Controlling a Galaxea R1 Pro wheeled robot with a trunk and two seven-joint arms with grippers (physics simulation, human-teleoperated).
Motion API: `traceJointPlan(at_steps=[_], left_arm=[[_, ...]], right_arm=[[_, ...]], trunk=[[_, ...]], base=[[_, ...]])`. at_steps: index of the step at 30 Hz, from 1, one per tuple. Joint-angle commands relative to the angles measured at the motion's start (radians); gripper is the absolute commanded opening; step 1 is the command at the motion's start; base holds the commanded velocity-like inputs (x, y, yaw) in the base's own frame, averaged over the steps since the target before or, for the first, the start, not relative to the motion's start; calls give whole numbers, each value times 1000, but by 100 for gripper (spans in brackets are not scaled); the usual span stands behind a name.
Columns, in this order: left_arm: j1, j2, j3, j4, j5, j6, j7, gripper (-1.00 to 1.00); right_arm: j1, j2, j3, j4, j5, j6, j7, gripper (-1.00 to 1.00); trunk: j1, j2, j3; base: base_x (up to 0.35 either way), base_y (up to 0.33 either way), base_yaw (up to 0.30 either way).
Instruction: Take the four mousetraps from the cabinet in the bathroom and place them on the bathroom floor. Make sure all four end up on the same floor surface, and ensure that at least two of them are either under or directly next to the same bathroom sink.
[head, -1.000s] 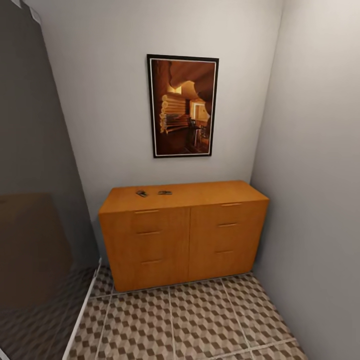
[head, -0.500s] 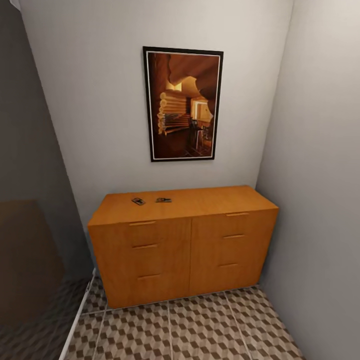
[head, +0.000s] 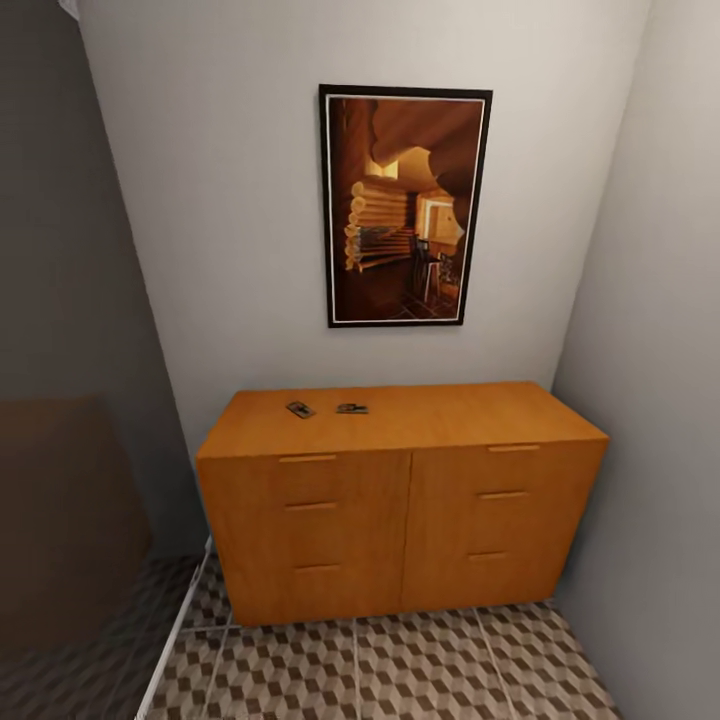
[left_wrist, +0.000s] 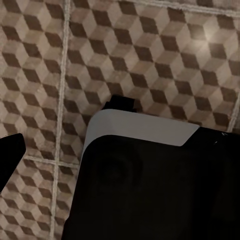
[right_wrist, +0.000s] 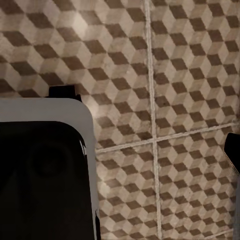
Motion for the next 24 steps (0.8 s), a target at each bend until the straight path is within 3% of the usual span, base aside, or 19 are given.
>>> traceJointPlan(at_steps=[1, 8, 24], left_arm=[[-1, 0, -6, 0, 8, -2, 3, 100], [-1, -1, -5, 0, 8, -5, 3, 100], [-1, 0, -6, 0, 8, -5, 3, 100]], right_arm=[[-1, 0, 9, 3, -10, -6, 0, 100], [-1, -1, 8, 3, -10, -6, 0, 100], [-1, 0, 8, 3, -12, -7, 0, 100]], trunk=[[0, -1, -1], [0, -1, -1], [0, -1, -1]], base=[[10, 0, 268], [3, 0, 216], [22, 0, 12]])
